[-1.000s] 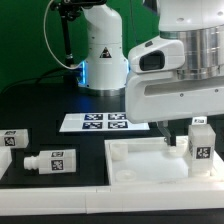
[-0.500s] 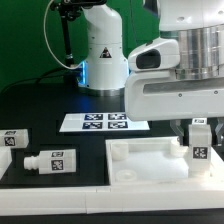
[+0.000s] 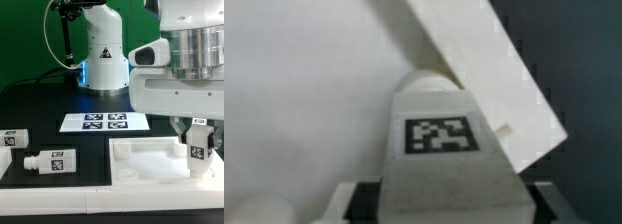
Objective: Assemble one leg
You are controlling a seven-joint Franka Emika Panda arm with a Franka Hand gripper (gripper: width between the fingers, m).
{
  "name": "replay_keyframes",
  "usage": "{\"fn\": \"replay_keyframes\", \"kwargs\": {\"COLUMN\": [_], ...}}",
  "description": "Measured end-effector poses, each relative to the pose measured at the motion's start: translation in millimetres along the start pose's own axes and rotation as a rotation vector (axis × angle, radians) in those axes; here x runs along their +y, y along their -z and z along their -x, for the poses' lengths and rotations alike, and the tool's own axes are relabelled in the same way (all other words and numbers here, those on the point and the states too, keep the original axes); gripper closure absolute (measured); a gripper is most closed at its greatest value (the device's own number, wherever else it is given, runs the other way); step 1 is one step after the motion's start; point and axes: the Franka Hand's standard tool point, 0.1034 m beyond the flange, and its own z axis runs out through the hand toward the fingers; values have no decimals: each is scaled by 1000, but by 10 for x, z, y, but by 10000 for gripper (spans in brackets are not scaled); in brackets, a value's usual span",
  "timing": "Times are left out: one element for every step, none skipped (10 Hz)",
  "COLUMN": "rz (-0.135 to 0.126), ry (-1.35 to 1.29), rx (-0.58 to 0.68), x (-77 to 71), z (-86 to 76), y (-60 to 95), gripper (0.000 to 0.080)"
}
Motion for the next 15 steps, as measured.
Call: {"fn": "replay_keyframes", "kwargs": {"rz": [-15, -37, -43, -42, -38, -39, -39, -40, -45, -36, -30, -30, -30, -29, -20], "ry": [-179, -381, -538, -629, -732, -778, -763, -694, -601, -366, -157, -38, 18, 74, 194], "rx": [-8, -28, -46, -51, -53, -53, -52, -49, -46, -25, -12, -6, -5, -4, 4], "x": [11, -4, 1, -1, -43, -56, -49, -53, -70, -77, -75, -41, -33, -30, -25], "z": [-9, -13, -11, -4, 51, 64, 57, 59, 66, 60, 71, 80, 76, 71, 63], "y": [1, -3, -5, -8, -9, -9, -10, -4, 20, 33, 25, -9, -15, -14, -12], "gripper": [514, 514, 514, 514, 514, 514, 513, 513, 297, 297, 177, 158, 158, 151, 151]}}
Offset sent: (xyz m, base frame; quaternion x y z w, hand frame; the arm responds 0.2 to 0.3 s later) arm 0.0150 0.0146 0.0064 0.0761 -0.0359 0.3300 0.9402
